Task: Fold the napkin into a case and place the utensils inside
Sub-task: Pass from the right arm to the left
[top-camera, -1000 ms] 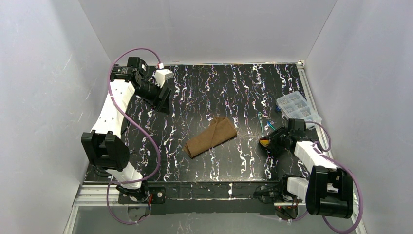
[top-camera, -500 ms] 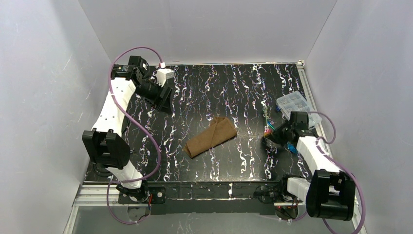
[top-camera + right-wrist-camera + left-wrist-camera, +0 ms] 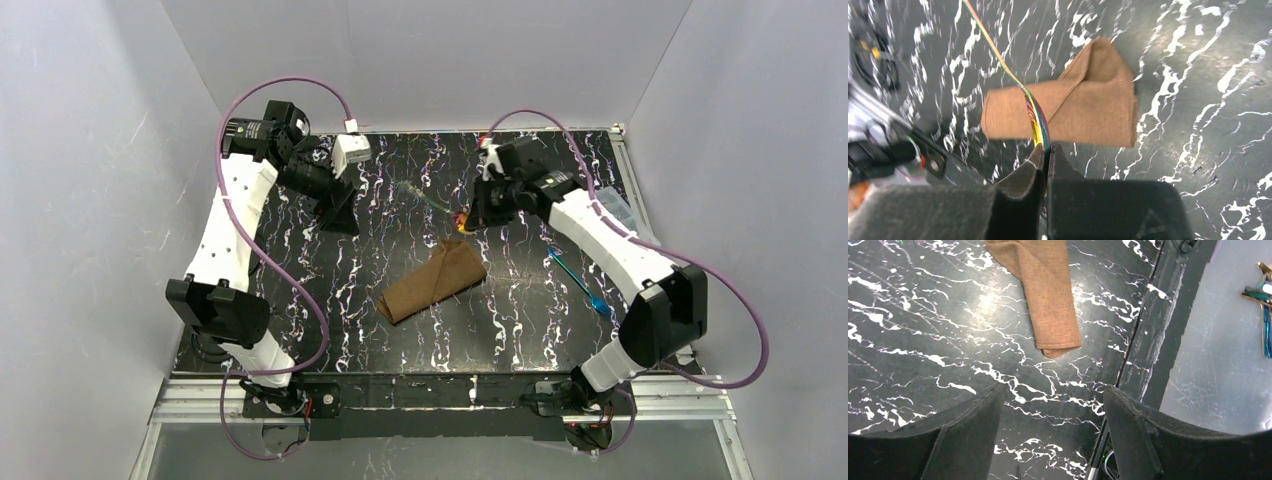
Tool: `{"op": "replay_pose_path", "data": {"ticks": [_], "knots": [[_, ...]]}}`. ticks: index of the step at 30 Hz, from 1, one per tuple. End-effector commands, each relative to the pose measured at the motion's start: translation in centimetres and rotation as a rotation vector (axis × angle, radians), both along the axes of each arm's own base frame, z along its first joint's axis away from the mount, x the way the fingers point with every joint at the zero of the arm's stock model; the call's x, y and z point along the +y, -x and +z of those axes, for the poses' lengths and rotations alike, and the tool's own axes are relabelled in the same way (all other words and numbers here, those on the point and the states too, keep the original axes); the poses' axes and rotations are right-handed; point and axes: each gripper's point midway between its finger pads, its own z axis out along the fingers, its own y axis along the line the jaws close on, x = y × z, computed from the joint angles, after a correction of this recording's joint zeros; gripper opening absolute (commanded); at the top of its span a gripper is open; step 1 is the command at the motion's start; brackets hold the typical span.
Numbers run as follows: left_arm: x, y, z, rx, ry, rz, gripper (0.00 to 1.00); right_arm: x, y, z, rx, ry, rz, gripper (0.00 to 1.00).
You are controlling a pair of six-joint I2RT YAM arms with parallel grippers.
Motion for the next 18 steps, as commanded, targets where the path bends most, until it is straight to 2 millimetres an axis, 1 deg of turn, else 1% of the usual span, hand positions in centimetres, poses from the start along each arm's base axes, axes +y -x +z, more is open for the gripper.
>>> {"op": "replay_pose_path", "data": {"ticks": [1, 2, 4, 6, 9, 13, 16, 18], "knots": [[-0.1, 3.6, 0.5, 0.010, 0.032, -0.104, 0.71, 2.1, 4.5, 0.3, 0.017, 0.145, 0.300, 0.01], [-0.1, 3.9, 0.3, 0.014, 0.037, -0.104, 0.72, 2.6, 5.5, 0.2, 0.027, 0.169, 0.351, 0.01], [-0.2, 4.4, -0.3, 0.030, 0.046, -0.108, 0.72, 3.9, 6.3, 0.6, 0.012, 0.169, 0.418, 0.01], [-0.1, 5.2, -1.5, 0.057, 0.028, -0.134, 0.72, 4.9, 7.1, 1.0, 0.000, 0.144, 0.480, 0.01], [0.3, 5.5, -2.8, 0.069, 0.000, -0.146, 0.72, 6.0, 8.3, 1.5, -0.031, 0.141, 0.584, 0.01], [0.0, 6.2, -3.3, 0.077, 0.019, -0.159, 0.72, 7.2, 9.6, 1.9, -0.047, 0.145, 0.690, 0.01], [-0.3, 6.8, -3.6, 0.095, 0.034, -0.171, 0.72, 8.3, 10.5, 2.4, -0.060, 0.106, 0.751, 0.01], [-0.4, 7.5, -3.8, 0.113, 0.042, -0.180, 0.72, 8.8, 10.4, 2.8, -0.076, 0.092, 0.763, 0.01]]}}
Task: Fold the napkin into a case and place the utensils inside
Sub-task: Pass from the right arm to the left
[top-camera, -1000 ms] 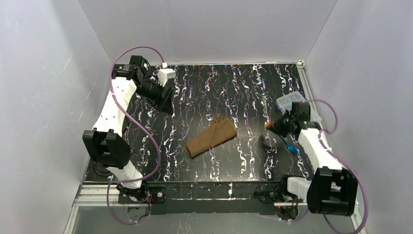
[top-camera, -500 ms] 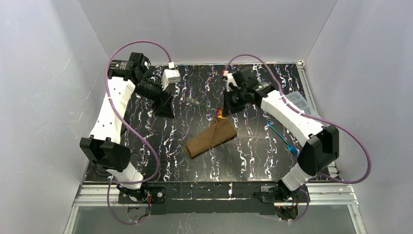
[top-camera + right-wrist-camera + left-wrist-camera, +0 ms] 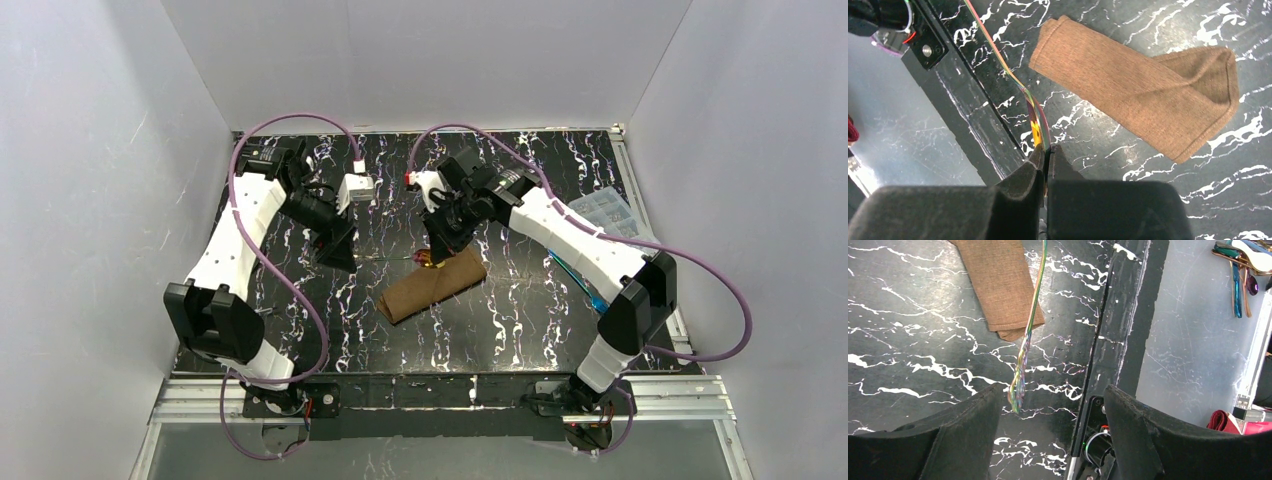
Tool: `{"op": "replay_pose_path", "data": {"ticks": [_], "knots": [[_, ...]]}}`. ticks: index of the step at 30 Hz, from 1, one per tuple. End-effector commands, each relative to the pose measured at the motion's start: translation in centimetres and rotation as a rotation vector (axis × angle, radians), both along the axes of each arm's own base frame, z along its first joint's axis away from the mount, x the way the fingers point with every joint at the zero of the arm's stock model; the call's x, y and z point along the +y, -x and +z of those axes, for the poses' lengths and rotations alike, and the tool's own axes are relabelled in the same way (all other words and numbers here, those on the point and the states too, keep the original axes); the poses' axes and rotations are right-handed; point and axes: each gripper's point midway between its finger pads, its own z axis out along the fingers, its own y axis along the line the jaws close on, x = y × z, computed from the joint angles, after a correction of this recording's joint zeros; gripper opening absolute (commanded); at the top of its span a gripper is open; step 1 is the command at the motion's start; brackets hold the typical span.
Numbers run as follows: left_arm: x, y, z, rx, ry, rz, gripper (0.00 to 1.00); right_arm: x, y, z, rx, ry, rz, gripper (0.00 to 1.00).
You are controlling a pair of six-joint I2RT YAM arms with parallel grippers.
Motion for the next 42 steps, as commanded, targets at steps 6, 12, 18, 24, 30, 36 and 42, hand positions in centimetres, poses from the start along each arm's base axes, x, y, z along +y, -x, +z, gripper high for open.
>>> {"op": "replay_pose_path", "data": {"ticks": [6, 12, 18, 24, 30, 36, 42], "knots": [[-0.6, 3.4, 0.2, 0.019, 0.055, -0.044, 0.67, 2.0, 0.8, 2.8, -0.029, -0.102, 0.141, 0.01], [-0.3, 3.9, -0.4, 0.036, 0.039, -0.056, 0.63, 2.4, 1.1, 3.5, -0.036, -0.123, 0.177, 0.01], [-0.5, 3.7, -0.6, 0.029, 0.031, -0.066, 0.62, 2.6, 1.6, 3.4, -0.021, -0.116, 0.215, 0.01], [-0.3, 4.1, -0.4, 0.047, 0.013, -0.092, 0.36, 2.8, 1.3, 3.6, -0.035, -0.120, 0.214, 0.01], [-0.6, 4.6, -0.2, 0.089, 0.030, -0.090, 0.00, 3.5, 0.4, 4.1, -0.069, -0.155, 0.170, 0.01], [-2.7, 4.2, 1.7, 0.144, 0.160, 0.033, 0.00, 3.0, -2.5, 4.9, -0.056, -0.324, -0.008, 0.35], [-5.1, 4.1, 4.7, 0.252, 0.381, 0.161, 0.00, -3.1, -8.1, 8.0, -0.026, -0.707, -0.369, 0.61]]}}
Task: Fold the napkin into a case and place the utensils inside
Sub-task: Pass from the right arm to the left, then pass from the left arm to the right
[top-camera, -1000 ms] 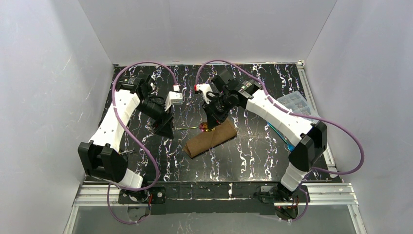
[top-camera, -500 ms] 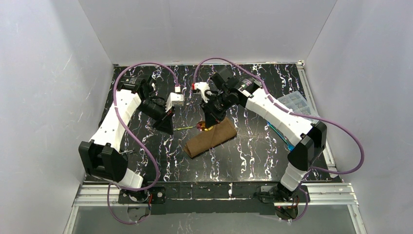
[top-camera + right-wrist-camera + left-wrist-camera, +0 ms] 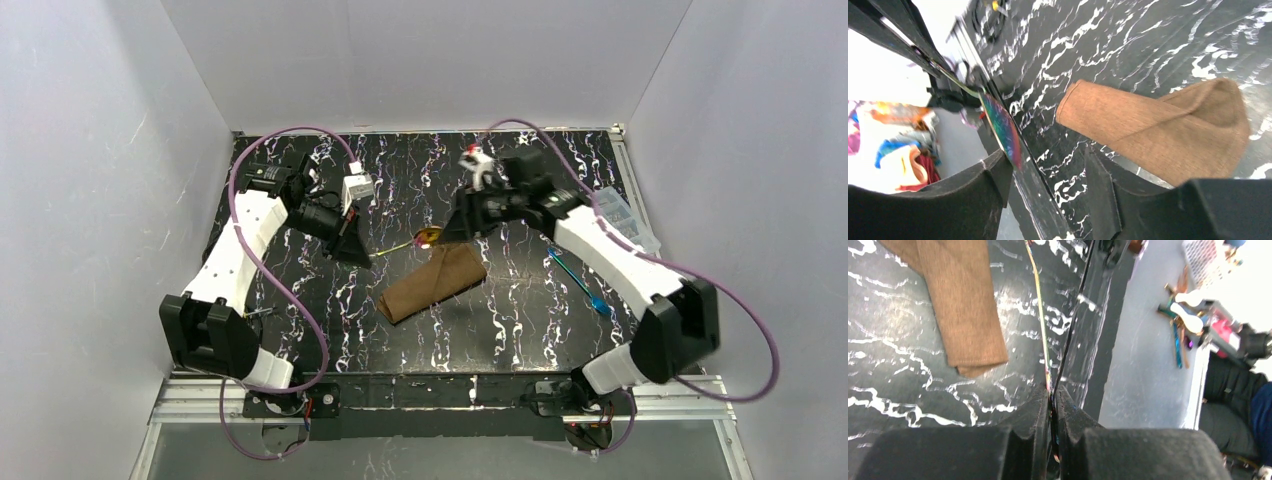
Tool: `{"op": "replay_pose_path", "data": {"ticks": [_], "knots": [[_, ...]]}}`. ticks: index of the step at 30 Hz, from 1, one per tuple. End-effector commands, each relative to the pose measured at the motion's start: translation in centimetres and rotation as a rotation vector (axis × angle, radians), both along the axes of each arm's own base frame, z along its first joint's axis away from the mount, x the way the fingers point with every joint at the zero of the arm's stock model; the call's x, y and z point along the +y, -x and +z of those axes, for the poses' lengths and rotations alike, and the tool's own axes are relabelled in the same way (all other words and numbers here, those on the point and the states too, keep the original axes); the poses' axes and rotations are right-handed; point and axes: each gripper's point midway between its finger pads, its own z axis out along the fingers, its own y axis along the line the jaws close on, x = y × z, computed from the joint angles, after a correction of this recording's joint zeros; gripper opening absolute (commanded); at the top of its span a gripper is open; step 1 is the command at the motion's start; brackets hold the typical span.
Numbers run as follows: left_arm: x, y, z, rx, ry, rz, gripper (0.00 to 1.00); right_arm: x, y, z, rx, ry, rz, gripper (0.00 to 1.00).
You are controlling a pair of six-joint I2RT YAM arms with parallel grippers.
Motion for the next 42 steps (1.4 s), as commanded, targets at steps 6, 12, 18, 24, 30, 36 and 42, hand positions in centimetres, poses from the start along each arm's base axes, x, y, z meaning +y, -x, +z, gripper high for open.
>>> {"op": "replay_pose_path", "data": {"ticks": [6, 12, 18, 24, 30, 36, 42], "knots": [[-3.4, 0.9, 6.0, 0.152, 0.322, 0.132, 0.00, -3.0, -4.7, 10.2, -0.078, -0.557, -0.265, 0.68], [-4.2, 0.0, 7.2, 0.225, 0.384, 0.187, 0.00, -3.0, -4.6, 10.2, -0.073, -0.616, -0.274, 0.71], [-4.4, -0.2, 6.7, 0.280, 0.398, 0.223, 0.00, -2.6, -5.6, 11.5, -0.081, -0.677, -0.309, 0.66], [-4.6, -0.6, 6.6, 0.287, 0.413, 0.247, 0.00, -0.9, -5.3, 11.2, -0.053, -0.688, -0.299, 0.45], [-4.9, -1.5, 6.0, 0.322, 0.412, 0.306, 0.00, -0.4, -5.2, 10.8, -0.043, -0.683, -0.307, 0.17], [-5.4, -1.8, 3.2, 0.325, 0.307, 0.357, 0.38, -1.9, -7.6, 6.2, -0.104, -0.423, -0.408, 0.01], [-3.0, -2.2, -2.4, 0.117, 0.043, 0.295, 0.60, -7.3, -9.3, -2.6, -0.005, -0.160, -0.484, 0.01]]}}
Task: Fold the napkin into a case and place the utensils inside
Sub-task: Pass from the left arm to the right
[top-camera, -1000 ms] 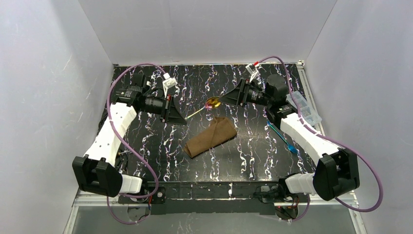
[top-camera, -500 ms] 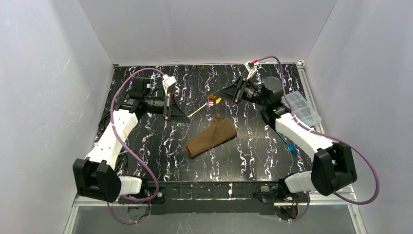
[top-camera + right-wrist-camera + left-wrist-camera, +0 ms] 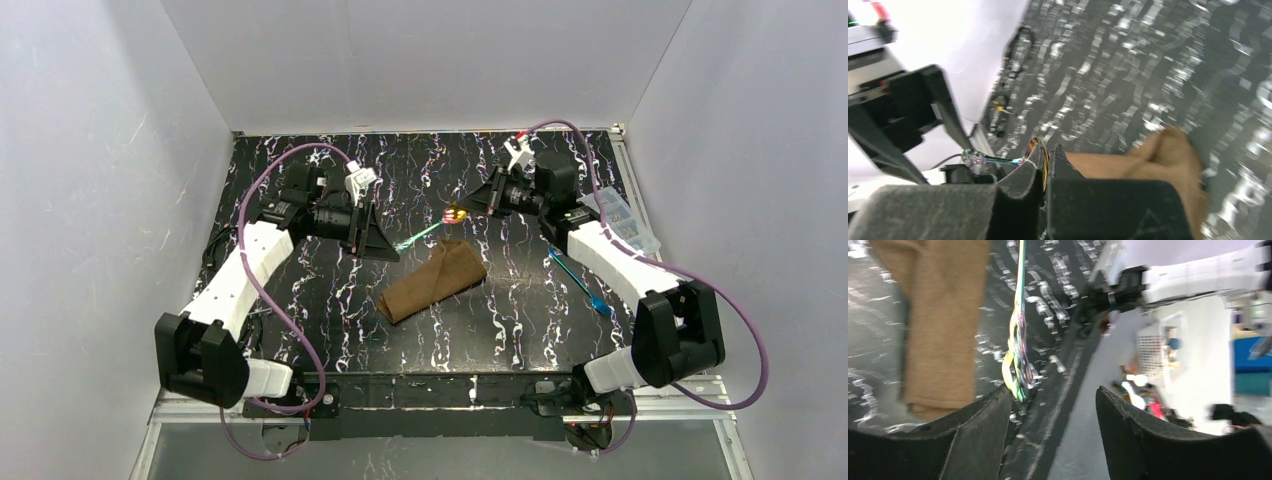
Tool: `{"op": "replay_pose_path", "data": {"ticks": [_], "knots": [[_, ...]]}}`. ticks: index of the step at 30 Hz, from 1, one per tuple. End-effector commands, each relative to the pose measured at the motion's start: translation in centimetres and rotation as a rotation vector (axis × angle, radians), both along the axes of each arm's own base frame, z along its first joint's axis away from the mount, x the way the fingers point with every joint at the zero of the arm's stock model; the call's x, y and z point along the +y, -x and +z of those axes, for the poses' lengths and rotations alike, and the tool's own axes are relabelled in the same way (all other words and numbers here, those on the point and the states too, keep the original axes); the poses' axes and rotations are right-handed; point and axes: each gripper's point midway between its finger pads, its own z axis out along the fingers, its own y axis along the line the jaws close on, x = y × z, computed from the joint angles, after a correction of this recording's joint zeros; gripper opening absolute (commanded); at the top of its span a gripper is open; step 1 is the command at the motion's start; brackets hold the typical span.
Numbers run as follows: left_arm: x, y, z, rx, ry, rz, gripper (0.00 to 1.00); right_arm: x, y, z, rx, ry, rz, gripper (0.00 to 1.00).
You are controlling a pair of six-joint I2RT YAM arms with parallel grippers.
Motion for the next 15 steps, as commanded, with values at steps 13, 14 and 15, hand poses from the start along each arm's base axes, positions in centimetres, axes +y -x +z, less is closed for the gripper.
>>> {"op": "replay_pose_path", "data": {"ticks": [13, 14, 15], "knots": [[0.9, 2.1, -12.9, -0.412, -0.550, -0.453, 0.33, -9.8, -1.2, -9.6, 0.081, 0.502, -0.195, 0.01], [0.9, 2.1, -13.5, -0.432, -0.571, -0.478, 0.31, -10.2, -1.0, -9.9, 0.089, 0.525, -0.196, 0.01], [1.0, 2.0, -14.1, -0.451, -0.598, -0.495, 0.28, -10.4, -1.1, -9.9, 0.086, 0.538, -0.201, 0.01]]}}
